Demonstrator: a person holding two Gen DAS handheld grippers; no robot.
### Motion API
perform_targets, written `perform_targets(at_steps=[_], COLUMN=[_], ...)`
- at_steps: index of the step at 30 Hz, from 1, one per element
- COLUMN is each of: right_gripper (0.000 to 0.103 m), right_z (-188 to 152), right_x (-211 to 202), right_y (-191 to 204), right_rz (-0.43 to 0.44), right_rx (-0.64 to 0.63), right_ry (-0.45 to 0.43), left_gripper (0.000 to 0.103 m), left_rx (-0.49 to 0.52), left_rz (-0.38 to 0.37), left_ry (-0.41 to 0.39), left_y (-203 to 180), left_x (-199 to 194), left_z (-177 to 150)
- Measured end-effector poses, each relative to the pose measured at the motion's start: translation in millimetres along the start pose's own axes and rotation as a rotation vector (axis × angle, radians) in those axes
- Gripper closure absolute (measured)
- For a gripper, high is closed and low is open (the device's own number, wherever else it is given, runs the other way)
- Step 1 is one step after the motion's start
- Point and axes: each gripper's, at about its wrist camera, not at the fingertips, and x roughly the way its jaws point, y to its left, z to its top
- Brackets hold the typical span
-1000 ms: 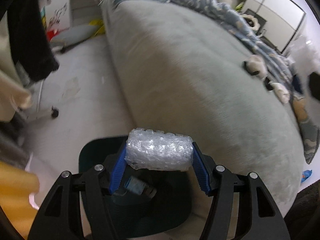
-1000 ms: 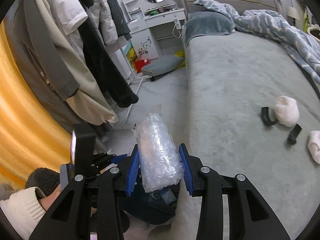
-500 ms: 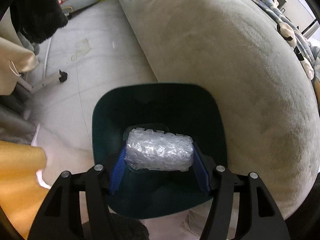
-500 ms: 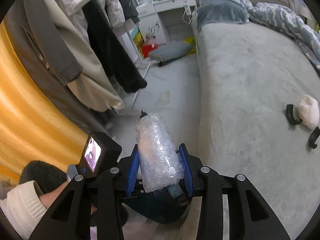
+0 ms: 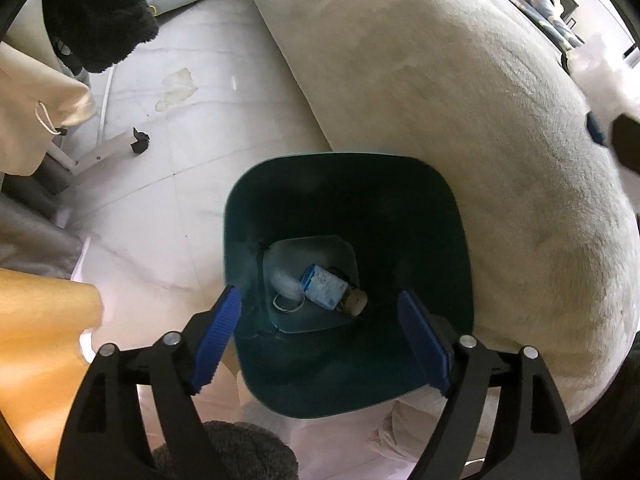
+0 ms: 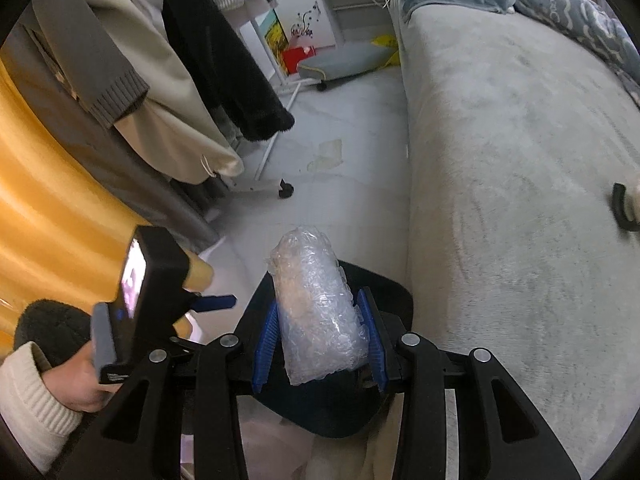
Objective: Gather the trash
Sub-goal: 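Lower the bubble-wrap roll into the bin and open the right gripper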
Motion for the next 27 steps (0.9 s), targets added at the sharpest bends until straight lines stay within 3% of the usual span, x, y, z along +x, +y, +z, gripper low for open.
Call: perform_targets(at_steps=[10, 16, 21, 27], right_gripper=[0.063, 0.063, 0.063, 0.063], right_z=[-9, -20, -32, -40], right_x=[48, 77, 98, 114], right_y=[-5, -6, -6, -7], right_rz=[-0.016, -0.043, -0.059, -0.064], right_rx=[0.008, -0.019, -0.041, -0.064], right_ry=[0.111, 0.196, 0.257, 0.294], left_gripper=[0.023, 0.030, 0.032, 0.036], left_rx=[-0.004, -0.004, 0.008, 0.008], left_rz=[0.001, 0.010, -0.025, -0.059], left_ry=[-0.099, -0.207, -0.331, -0.423], left_y=[14, 18, 12, 5], left_x=[-28, -55, -88, -112], left_z=[0, 4, 8, 12])
